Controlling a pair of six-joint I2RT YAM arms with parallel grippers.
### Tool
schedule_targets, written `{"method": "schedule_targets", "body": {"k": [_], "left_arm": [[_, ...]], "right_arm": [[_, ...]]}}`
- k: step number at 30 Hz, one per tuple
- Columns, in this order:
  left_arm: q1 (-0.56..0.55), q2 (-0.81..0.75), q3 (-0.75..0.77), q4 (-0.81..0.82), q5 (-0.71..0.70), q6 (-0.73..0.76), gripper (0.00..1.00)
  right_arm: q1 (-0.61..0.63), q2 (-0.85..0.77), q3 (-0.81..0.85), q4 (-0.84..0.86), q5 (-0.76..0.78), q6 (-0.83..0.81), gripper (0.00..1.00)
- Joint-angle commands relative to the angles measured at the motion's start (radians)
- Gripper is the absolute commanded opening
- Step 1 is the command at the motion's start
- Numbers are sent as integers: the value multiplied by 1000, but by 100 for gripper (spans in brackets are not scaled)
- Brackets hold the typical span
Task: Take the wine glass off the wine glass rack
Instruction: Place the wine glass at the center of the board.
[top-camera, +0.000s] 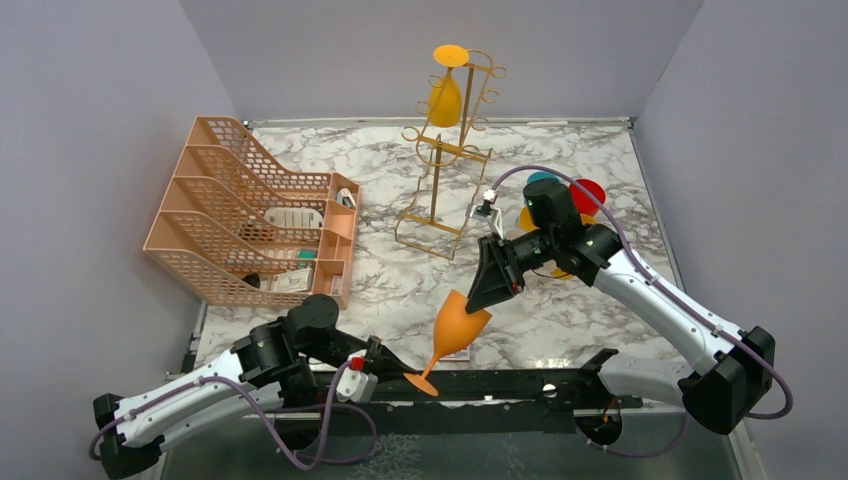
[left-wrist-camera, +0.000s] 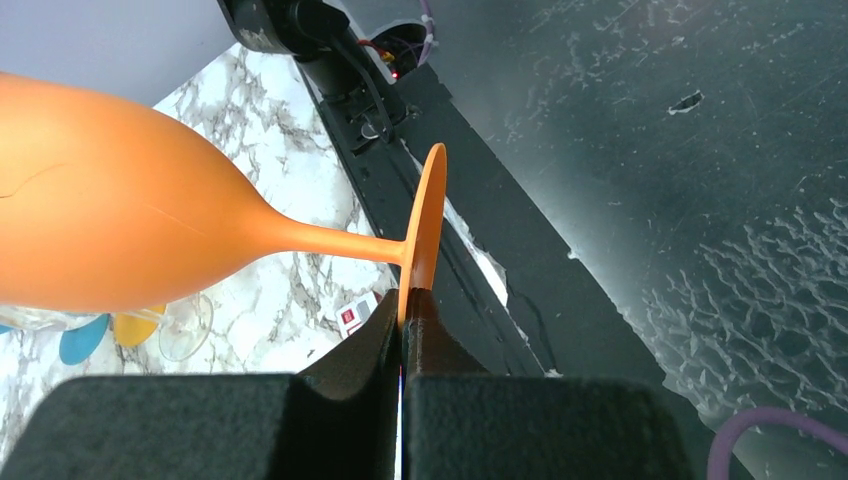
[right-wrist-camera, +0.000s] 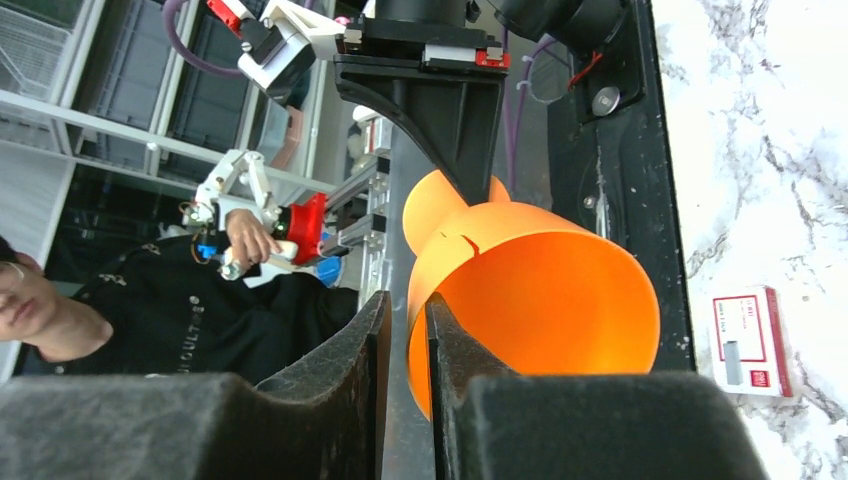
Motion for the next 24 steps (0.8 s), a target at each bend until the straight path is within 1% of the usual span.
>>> {"method": "schedule_targets", "body": {"k": [1,5,7,9,12,13,15,17,19,20,22,24], "left_arm": [[5,0,43,-33,-20,50,0],[5,12,50,-37,-22,67,0],[5,16,52,-37,-22,72,1],[5,19,54,-41,-22,76,5],[5,21,59,-47,-19,84,15],[5,21,59,-47,-19,87,21],[5,20,59,-47,-20,92,26],[5,22,58,-46,-24,95,35],[5,22,55,-47,-29,97,38],[5,21,52,-46,-32,100,43],[5,18,47,-43,-46,104,59],[5,8,35,-29,-69,105,95]], "right_arm": [[6,-3,27,-5,-55,21,16],[6,8,27,-7,-47,23,6],[6,8,27,-7,-42,21,3],[6,8,27,-7,-40,21,1],[6,8,27,-7,-27,19,1],[6,8,27,-10,-19,17,1],[6,10,27,-17,-6,12,1],[6,8,25,-28,8,5,1],[6,6,26,-42,38,-1,1],[6,4,28,-53,61,-9,1],[5,-1,29,-84,114,-30,1],[6,-12,31,-132,191,-52,1]]}}
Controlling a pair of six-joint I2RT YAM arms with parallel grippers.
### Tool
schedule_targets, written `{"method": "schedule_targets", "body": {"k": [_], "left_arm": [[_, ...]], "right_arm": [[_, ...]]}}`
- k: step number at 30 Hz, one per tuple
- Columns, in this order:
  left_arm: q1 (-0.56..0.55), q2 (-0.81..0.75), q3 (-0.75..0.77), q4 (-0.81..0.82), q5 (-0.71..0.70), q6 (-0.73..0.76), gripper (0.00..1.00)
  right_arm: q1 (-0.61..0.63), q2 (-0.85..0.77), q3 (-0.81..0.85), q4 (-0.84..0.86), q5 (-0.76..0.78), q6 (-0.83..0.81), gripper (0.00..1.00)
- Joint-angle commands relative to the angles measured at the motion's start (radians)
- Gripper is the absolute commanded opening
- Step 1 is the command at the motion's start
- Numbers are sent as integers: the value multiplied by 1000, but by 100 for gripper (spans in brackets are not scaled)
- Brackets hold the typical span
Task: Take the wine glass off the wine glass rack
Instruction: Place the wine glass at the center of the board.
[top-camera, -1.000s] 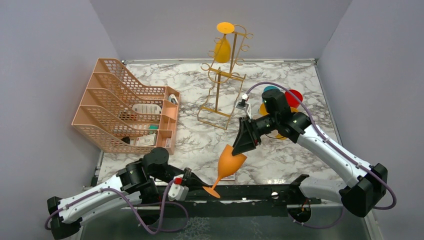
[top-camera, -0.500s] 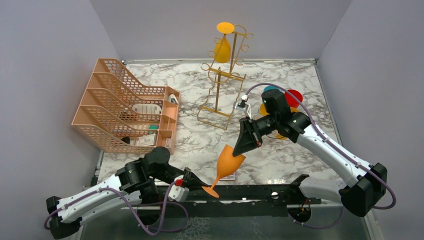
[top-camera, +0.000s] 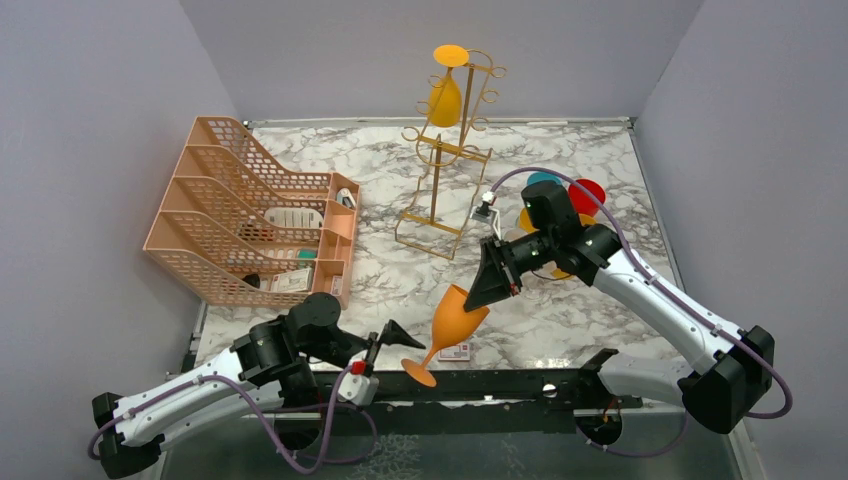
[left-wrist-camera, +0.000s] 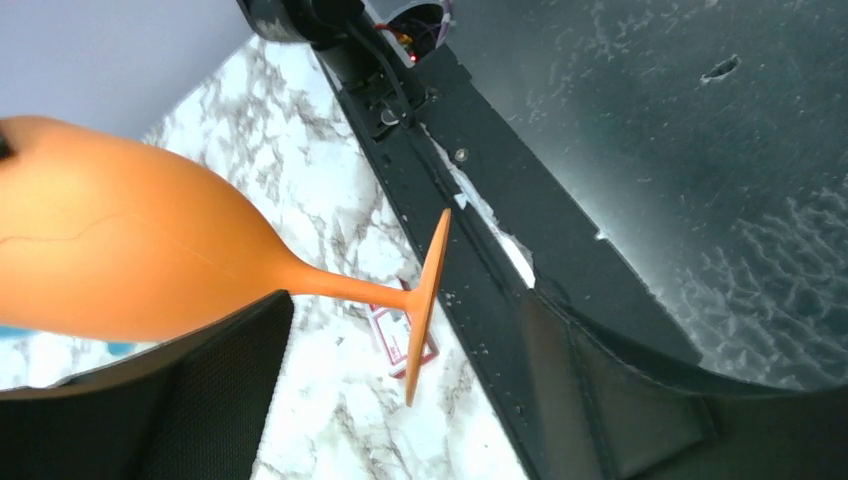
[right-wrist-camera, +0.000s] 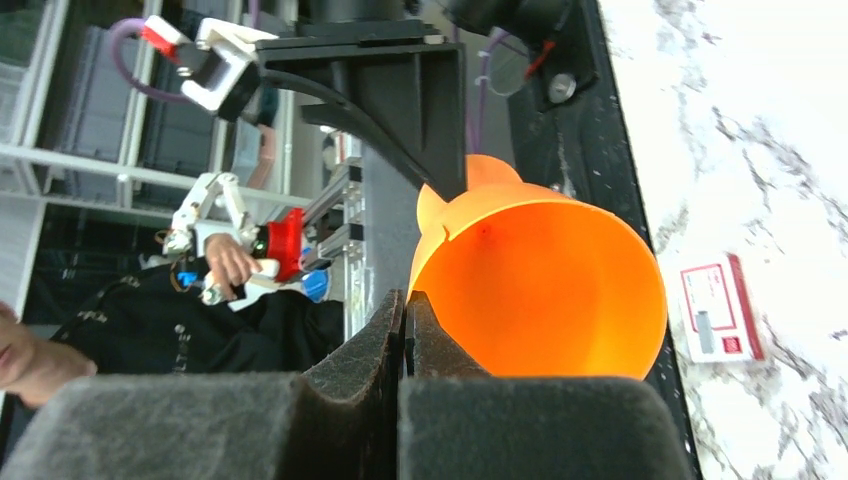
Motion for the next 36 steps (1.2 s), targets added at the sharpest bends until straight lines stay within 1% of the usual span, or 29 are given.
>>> {"method": "schedule_targets", "body": {"k": [1,5,10,15,18,21,25,29,31,36], "left_arm": [[5,-23,0,31,-50,14,98],[6,-76,-48,157,-131,-59,99],[5,-165,-121,331,-384,-216,99],[6,-211,-171,504,-698,-452,99],[6,-188,-156,532,-846,-564,99],[12,-125,-85,466,-973,-654,99],[28,-29,29,327,-1034,-659,99],[50,16,53,281,-1032,-692,99],[64,12,49,280,-1027,-720,99],[85,-39,27,292,-1071,-729,99]], "right_arm": [[6,-22,29,-111,175,-59,1],[6,-61,18,-160,331,-75,1],[6,-145,-3,-179,487,-66,1],[6,-212,30,-263,714,-54,1],[6,-232,66,-339,841,-30,1],[6,-241,96,-425,951,19,1],[5,-268,102,-506,1091,102,1],[6,-293,107,-542,1178,142,1],[6,-289,102,-532,1182,137,1],[6,-255,75,-454,1091,60,1]]}}
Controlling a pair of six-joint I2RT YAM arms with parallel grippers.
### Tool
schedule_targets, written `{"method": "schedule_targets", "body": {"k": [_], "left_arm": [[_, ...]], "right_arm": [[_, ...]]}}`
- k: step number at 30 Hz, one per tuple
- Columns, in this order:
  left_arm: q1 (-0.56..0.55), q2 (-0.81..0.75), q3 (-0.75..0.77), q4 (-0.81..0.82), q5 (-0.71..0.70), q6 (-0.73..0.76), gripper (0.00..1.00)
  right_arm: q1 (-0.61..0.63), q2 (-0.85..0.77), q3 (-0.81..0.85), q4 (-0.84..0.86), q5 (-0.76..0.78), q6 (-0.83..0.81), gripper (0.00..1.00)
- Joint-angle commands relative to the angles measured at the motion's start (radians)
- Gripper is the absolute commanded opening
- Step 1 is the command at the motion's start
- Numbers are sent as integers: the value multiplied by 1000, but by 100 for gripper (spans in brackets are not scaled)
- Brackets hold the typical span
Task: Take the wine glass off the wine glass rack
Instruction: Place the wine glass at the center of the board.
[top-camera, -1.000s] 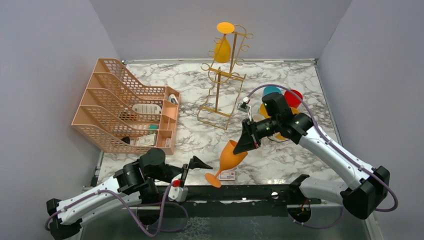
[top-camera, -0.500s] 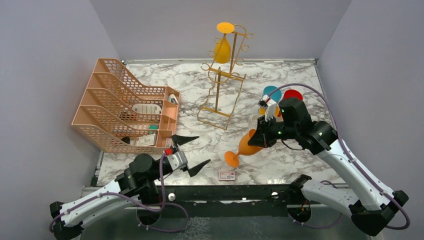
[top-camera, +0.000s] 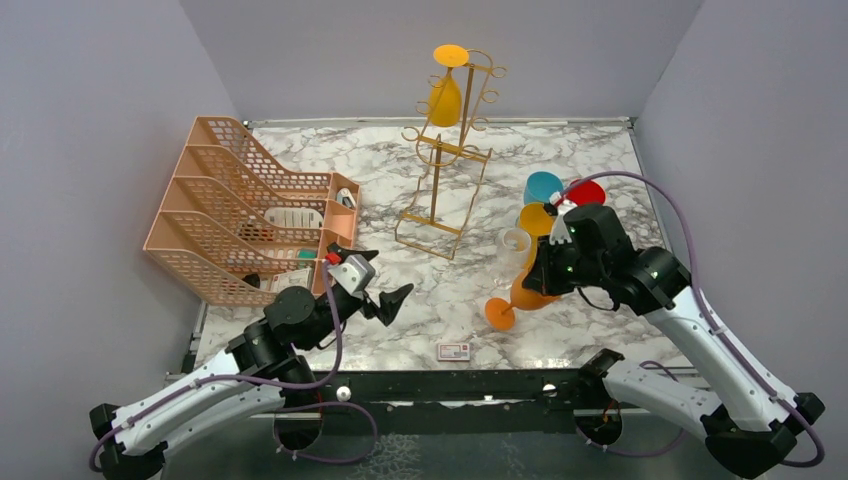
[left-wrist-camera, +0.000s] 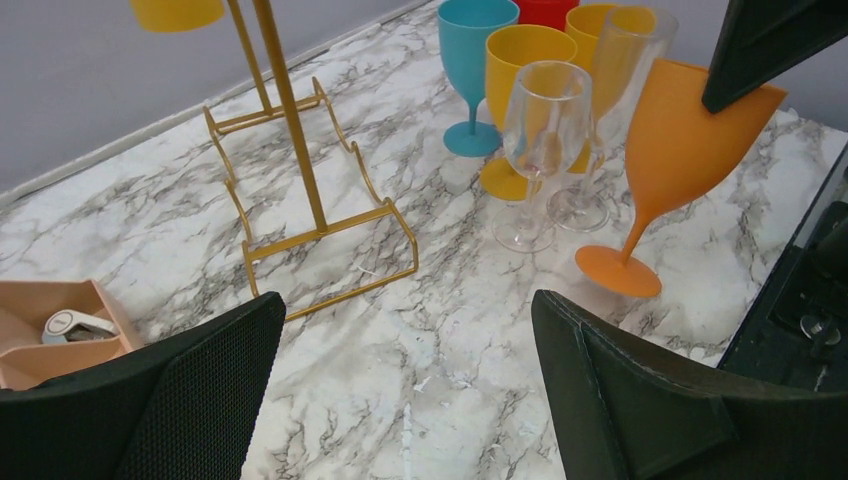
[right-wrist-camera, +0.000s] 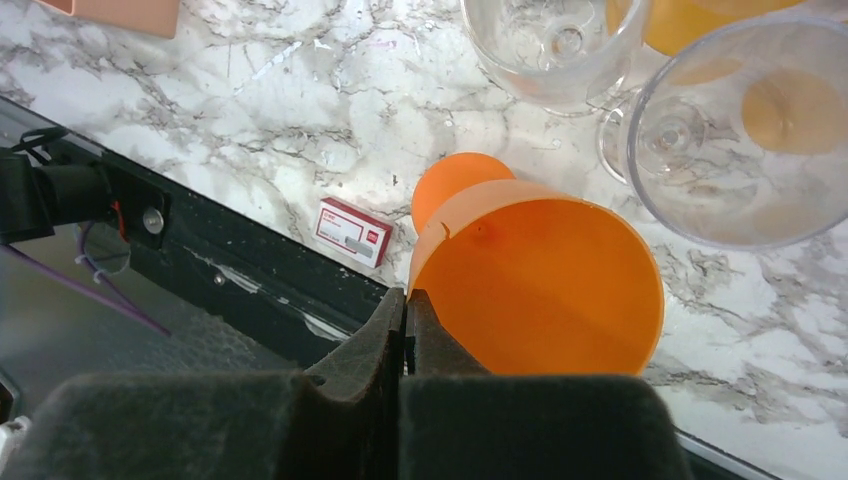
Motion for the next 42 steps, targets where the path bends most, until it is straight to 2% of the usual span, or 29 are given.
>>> {"method": "schedule_targets", "body": {"k": [1,6,10,18,30,36,42], "left_arm": [[20,-63,-13,-2,-76,-37,99],[33,-115,-35,6,-87,-31,99],[45,-98,-28,3,-98,-28,99],[101,-18,3,-22,-53,-41,99],[125,-25,-9,-17,-33,-42,99],[133,-14,-7,-15,-21,-44,99],[145,-6,-9,-12,-2,-43,99]], "right_arm": [[6,25,-5,54,-6,-49,1],[6,25,-10,118,51,-128,1],[9,51,-2,155,27,-182,1],[113,134,13,160,102,-197,1],[191,212,1,161,204,-177,2],[208,228,0,169,209,-186,9],[212,221,-5,194,114,-194,17]]}}
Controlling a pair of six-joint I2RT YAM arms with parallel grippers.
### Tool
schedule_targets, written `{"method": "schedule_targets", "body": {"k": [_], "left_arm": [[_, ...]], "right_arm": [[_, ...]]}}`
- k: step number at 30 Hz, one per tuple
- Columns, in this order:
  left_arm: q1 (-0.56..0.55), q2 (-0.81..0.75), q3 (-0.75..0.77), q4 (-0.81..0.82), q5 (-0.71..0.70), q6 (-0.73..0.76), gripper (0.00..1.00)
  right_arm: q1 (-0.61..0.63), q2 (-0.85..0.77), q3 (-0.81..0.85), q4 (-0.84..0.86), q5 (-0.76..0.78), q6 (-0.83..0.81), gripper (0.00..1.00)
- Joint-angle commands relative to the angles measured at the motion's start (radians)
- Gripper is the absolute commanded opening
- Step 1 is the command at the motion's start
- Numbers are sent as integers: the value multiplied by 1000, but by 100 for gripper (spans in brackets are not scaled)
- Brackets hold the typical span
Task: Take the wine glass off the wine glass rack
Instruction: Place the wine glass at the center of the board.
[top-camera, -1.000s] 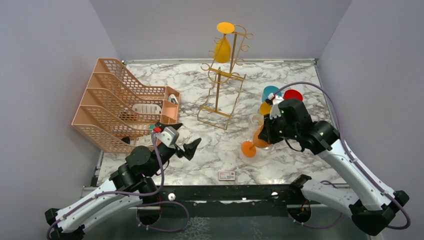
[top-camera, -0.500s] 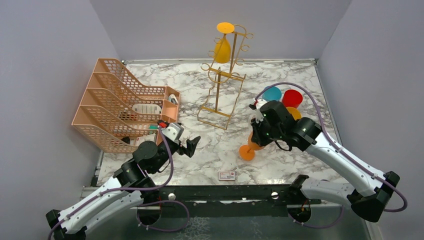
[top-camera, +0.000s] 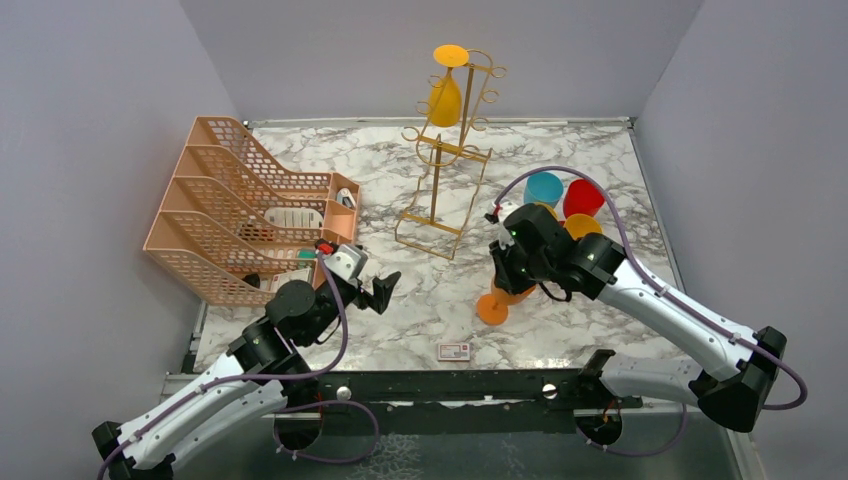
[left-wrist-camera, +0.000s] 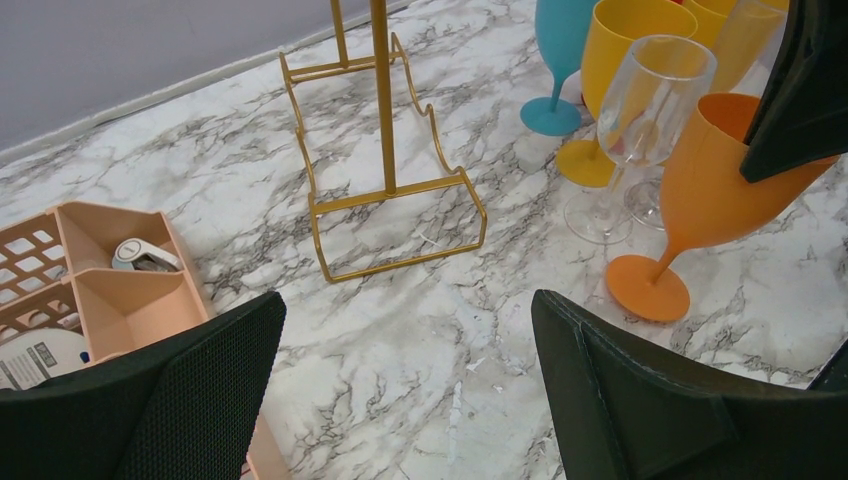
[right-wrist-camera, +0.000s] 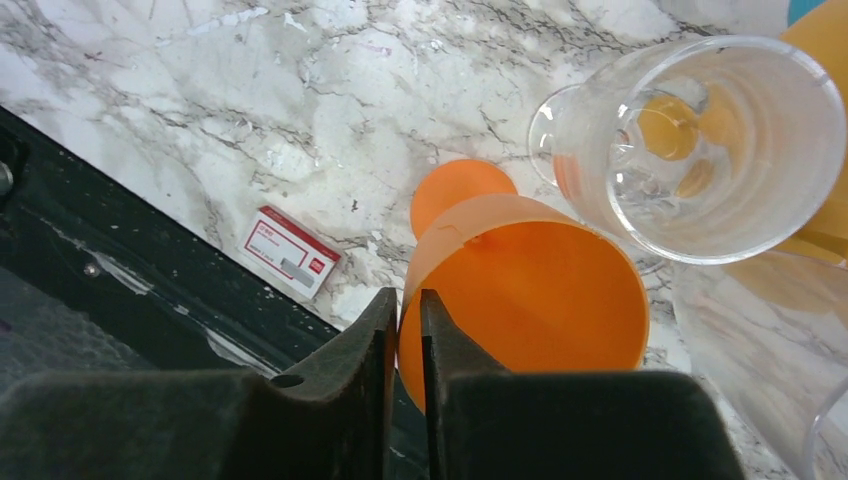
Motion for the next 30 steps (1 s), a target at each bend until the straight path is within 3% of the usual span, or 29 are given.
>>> {"method": "schedule_targets", "body": {"k": [1,14,19,30], "left_arm": [[10,7,15,22,39,-8,99],[22,11,31,10,36,-38,99],[28,42,69,-27,48,-27,99],[87,183,179,-1,-41,-49,99]], "right_arm": [[10,-10,1,46,-62,-15,19],[10,-173,11,174,-143,27,34],[10,-290,-62,296,-79,45,48],[10,-456,-194,415,107,53,59]]}}
